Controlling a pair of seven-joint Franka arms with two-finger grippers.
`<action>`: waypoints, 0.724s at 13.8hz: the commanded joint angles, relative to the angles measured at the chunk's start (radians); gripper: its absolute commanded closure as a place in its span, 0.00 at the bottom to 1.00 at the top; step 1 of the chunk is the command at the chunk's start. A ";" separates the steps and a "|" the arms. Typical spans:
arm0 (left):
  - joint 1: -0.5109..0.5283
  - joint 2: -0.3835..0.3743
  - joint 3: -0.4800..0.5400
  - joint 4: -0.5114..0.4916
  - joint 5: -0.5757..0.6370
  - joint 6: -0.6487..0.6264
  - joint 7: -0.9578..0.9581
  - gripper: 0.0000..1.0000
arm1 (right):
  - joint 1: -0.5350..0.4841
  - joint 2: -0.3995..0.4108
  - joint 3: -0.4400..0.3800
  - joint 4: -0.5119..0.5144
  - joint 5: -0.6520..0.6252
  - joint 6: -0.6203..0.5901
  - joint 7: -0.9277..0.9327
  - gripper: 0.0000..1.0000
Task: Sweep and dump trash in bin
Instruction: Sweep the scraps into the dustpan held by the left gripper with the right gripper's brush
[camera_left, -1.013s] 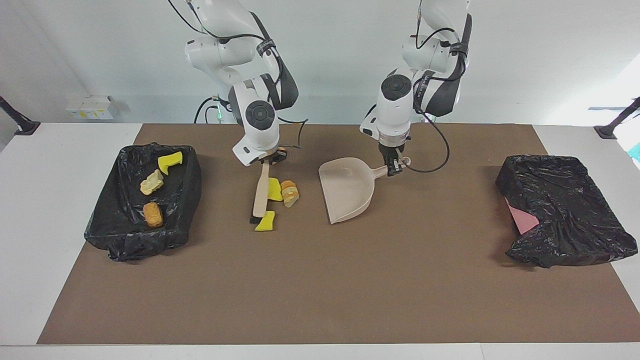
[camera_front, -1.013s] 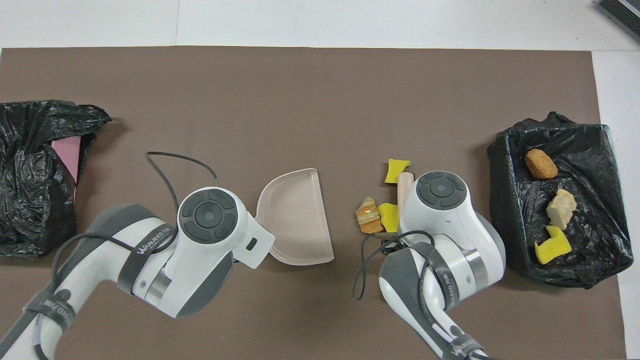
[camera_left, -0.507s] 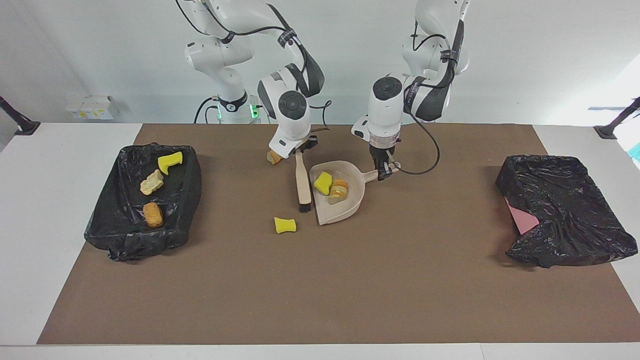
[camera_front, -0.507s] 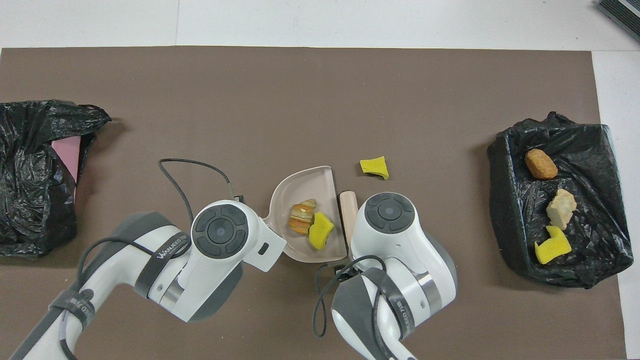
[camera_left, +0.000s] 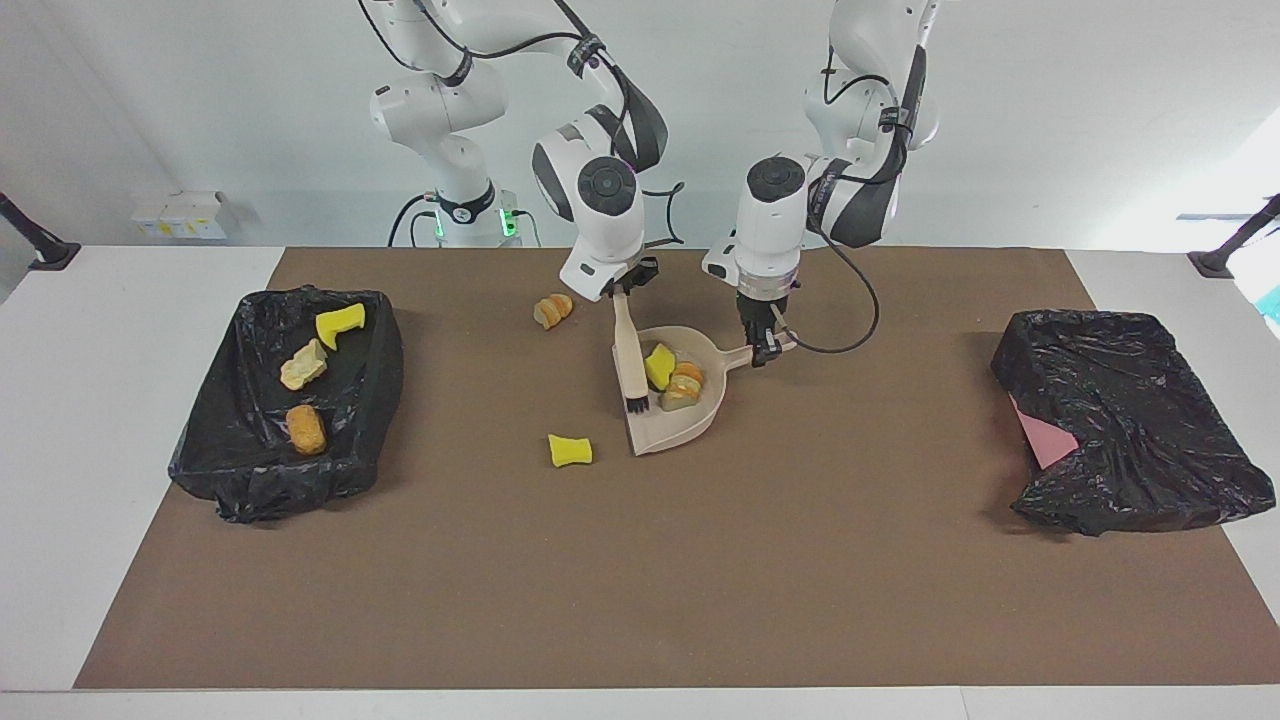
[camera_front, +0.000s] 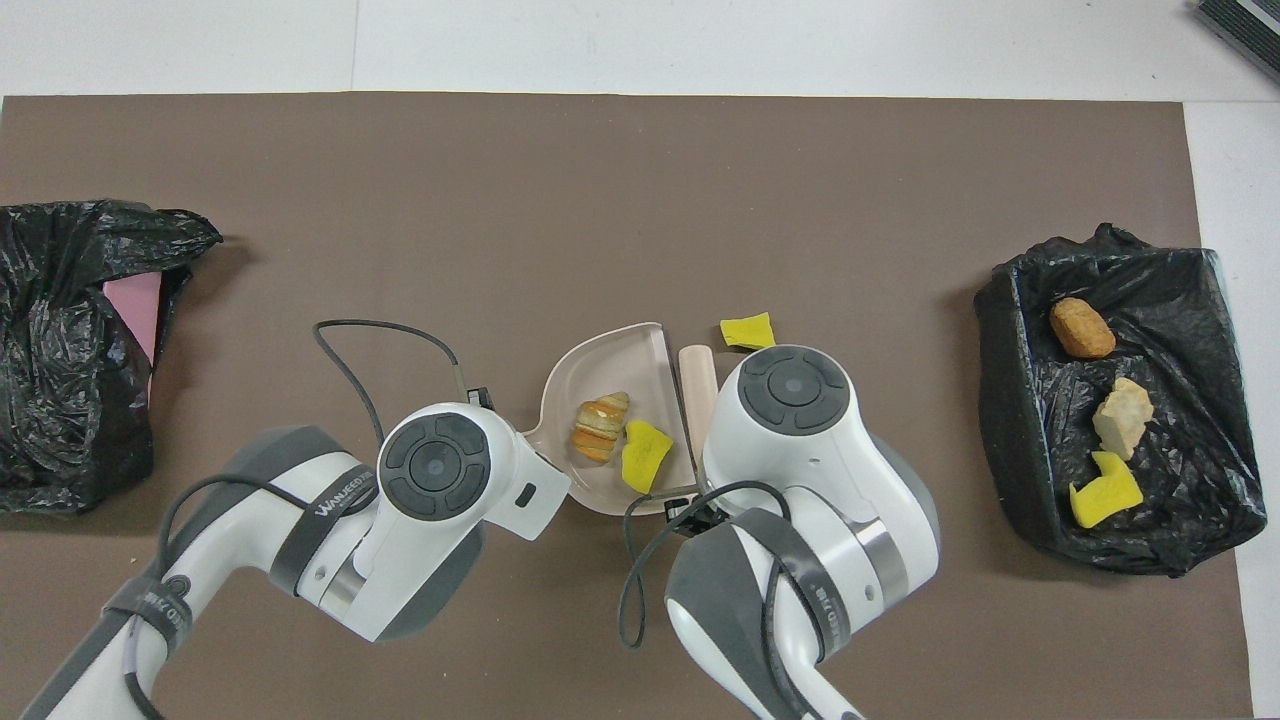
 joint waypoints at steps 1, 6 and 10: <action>0.030 0.004 0.006 -0.008 0.012 0.029 0.019 1.00 | -0.074 0.055 0.007 0.099 -0.099 -0.035 -0.020 1.00; 0.018 0.020 0.006 0.038 0.012 -0.047 -0.164 1.00 | -0.183 0.176 0.007 0.229 -0.262 -0.094 -0.191 1.00; -0.019 0.018 0.006 0.069 0.012 -0.173 -0.261 1.00 | -0.191 0.294 0.009 0.326 -0.316 -0.097 -0.196 1.00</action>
